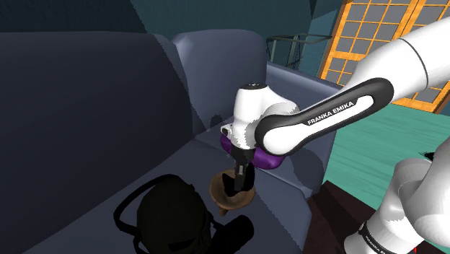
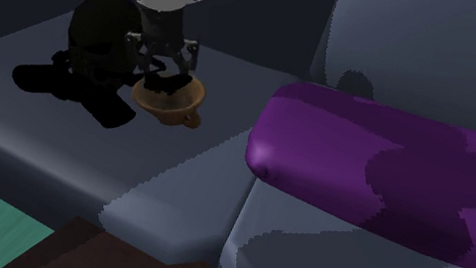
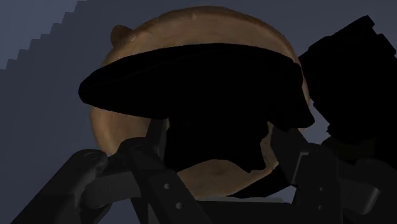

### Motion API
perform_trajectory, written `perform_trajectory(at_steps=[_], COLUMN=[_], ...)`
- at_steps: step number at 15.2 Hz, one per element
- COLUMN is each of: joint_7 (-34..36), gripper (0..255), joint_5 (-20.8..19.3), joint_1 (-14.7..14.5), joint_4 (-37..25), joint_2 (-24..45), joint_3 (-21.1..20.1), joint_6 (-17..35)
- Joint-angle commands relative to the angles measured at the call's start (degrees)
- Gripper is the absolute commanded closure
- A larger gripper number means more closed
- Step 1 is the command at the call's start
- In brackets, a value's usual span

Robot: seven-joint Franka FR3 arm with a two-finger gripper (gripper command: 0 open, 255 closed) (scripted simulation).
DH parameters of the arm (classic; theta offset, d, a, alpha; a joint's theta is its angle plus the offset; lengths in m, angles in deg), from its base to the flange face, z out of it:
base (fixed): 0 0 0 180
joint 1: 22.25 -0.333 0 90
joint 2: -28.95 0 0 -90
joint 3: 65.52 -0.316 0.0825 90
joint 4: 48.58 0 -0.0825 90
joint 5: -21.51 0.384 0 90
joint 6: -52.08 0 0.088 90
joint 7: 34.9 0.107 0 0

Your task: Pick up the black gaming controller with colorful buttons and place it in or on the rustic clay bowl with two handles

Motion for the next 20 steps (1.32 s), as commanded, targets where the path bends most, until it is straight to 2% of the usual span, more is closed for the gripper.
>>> perform_trajectory(at_steps=[1,9,10,12,13,14,16,17,20], joint_7=[0.12,0.12,0.12,19.46,9.66,9.67,9.47,9.30,9.42], gripper=[255,255,0,0,0,0,0,0,0], joint_5=[-0.16,-0.16,-0.16,11.47,6.00,5.99,-8.17,-8.87,-9.05], joint_1=[-0.02,-0.02,-0.02,2.46,1.51,1.43,-0.31,-0.74,-0.78], joint_4=[0.75,0.75,0.75,0.70,0.58,0.58,-13.21,-14.03,-12.08], joint_2=[0.94,0.94,0.94,1.09,1.25,1.26,8.89,9.43,9.80], joint_3=[-0.09,-0.09,-0.09,2.01,1.21,1.28,-1.77,-1.72,-1.56], joint_6=[1.73,1.72,1.72,4.87,3.56,3.56,-20.02,-21.37,-19.07])
